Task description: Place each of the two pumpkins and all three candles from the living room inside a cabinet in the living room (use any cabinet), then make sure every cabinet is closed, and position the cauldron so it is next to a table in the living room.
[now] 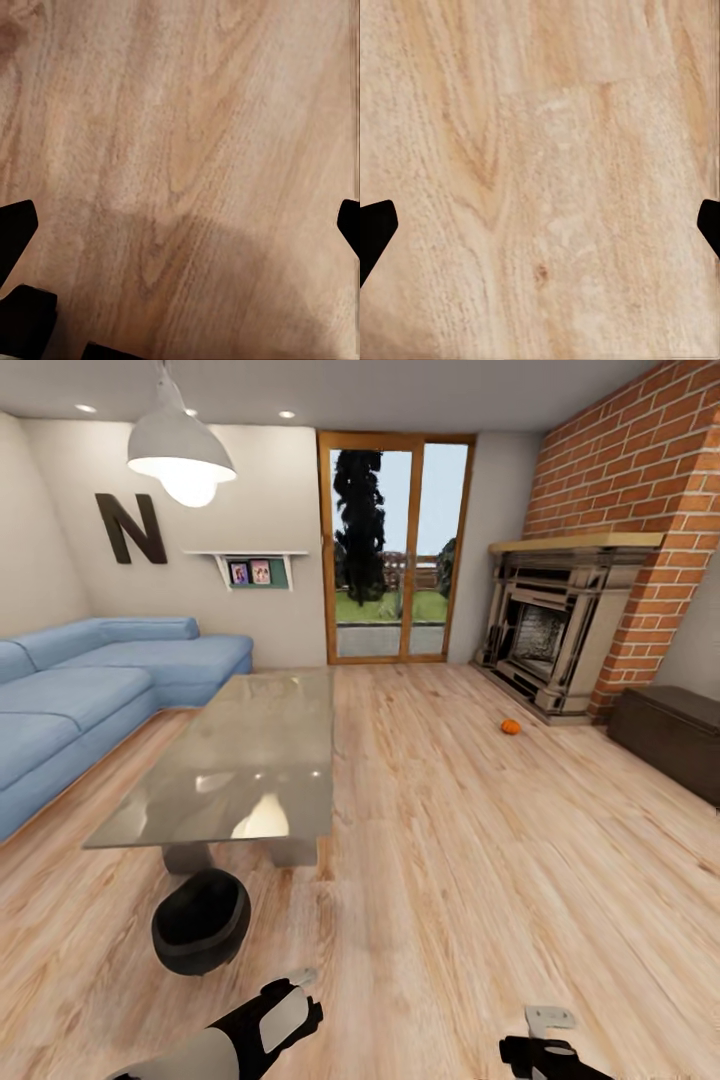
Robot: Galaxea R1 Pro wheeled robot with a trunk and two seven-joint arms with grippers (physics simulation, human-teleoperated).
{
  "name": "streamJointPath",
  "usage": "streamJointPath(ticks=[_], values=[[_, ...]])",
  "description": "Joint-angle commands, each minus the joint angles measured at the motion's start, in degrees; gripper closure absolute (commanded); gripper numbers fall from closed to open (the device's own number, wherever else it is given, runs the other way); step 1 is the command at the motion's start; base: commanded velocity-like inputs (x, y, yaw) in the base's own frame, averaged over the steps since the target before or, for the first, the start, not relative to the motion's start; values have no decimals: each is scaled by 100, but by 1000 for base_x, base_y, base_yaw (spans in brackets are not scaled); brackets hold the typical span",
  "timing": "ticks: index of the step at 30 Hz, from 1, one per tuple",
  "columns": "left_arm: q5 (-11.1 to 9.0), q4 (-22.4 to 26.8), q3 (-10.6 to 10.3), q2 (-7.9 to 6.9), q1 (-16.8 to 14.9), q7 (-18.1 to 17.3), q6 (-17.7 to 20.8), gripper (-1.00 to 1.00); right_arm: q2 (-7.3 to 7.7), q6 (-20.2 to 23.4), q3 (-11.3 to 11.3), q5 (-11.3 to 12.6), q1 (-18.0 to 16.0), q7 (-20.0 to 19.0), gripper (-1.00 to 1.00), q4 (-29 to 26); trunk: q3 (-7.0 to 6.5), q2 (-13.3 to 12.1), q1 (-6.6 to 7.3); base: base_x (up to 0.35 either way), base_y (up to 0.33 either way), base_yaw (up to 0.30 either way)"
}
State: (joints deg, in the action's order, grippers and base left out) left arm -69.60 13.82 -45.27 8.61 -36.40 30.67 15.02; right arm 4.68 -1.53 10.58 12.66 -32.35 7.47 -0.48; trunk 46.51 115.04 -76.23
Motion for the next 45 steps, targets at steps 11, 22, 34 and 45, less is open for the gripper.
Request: streamJointPath(ticks=[11,22,34,45], values=[[-1,-2,0,0,6,0,-8,-100,6,-10,-29,35,0,2,-100,-5,-146,-443,242,0,0,-227],[-1,-1,0,0,8,0,-8,-100,1,-5,-30,96,0,-9,-100,-5,-256,-884,484,0,0,-160],[-1,-2,0,0,8,0,-8,-100,-2,-7,-30,96,0,-9,-100,-5,-376,-1365,747,0,0,-160],[-1,-2,0,0,9,0,-10,-100,-2,-8,-30,96,0,-9,-100,-5,-289,-1365,747,0,0,-161]])
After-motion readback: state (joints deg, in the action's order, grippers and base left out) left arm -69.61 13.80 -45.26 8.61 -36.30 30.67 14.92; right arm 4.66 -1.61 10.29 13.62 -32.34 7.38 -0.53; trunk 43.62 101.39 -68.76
